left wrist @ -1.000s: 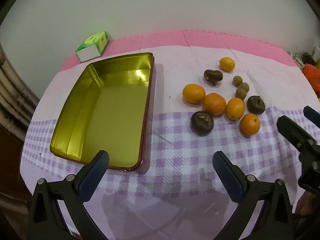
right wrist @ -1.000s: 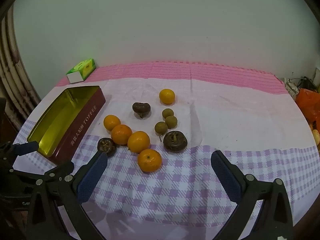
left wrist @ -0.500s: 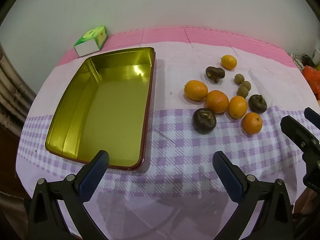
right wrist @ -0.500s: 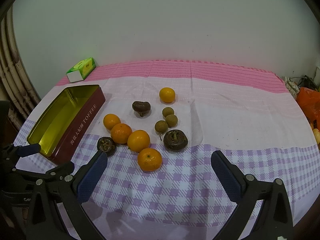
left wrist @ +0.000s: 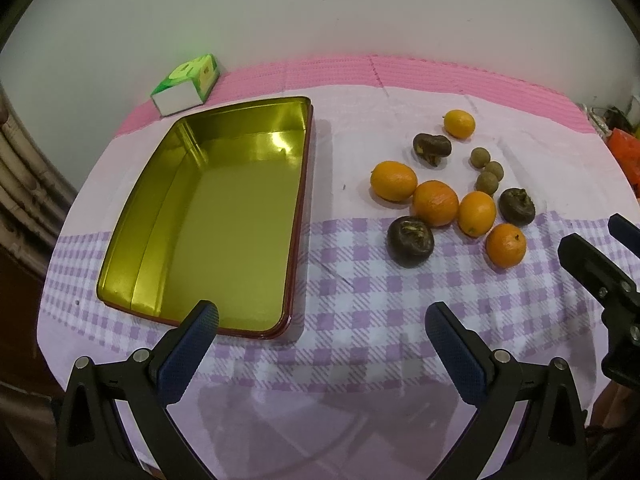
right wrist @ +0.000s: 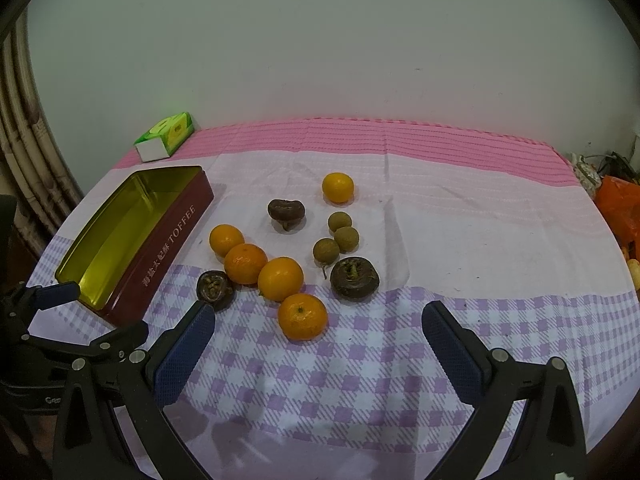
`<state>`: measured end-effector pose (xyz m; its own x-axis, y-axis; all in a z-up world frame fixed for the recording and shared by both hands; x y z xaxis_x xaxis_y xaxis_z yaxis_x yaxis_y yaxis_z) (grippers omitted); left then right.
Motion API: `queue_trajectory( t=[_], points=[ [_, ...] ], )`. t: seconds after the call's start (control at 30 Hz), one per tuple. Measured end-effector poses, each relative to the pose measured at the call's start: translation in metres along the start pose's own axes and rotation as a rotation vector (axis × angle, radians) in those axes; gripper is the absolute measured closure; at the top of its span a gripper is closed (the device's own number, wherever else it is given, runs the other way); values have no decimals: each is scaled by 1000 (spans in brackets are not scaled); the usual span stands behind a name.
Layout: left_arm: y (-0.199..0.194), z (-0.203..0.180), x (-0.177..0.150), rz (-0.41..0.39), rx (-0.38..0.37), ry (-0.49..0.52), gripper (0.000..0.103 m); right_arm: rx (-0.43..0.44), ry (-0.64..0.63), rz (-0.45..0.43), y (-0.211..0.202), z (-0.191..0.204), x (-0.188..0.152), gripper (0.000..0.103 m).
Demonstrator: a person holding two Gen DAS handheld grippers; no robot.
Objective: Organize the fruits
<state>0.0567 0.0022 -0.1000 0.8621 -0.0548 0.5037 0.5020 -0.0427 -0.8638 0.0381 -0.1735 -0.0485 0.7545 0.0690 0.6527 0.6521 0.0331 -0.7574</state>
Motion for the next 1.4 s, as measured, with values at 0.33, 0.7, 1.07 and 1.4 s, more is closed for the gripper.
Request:
queue_trajectory(
  t=[0.33, 0.7, 1.07, 1.4],
  points=[
    [2, 5, -3, 5, 16, 3, 1, 5, -13, 5, 0, 5, -1, 0],
    [4, 4, -4, 7, 28, 11, 1, 7, -16, 8, 1, 6, -2, 0],
    [5, 3, -5, 10, 32, 14, 1, 8, -18, 9, 1, 7, -3, 0],
    [5, 3, -5, 10, 33, 14, 1, 8, -20, 8, 1, 7, -3, 1]
  ],
)
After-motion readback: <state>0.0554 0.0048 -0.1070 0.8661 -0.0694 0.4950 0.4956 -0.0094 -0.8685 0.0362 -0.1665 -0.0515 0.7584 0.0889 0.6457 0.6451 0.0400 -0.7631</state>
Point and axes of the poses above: each gripper's, at about its wrist camera, not at the fingertips, and y roughly the way its jaws point, z to its left, x to its top, the point moved 10 cm from there along y, roughly the way its jaws point, and after that the axes turned 9 degrees about -y, right-handed, at the moved point
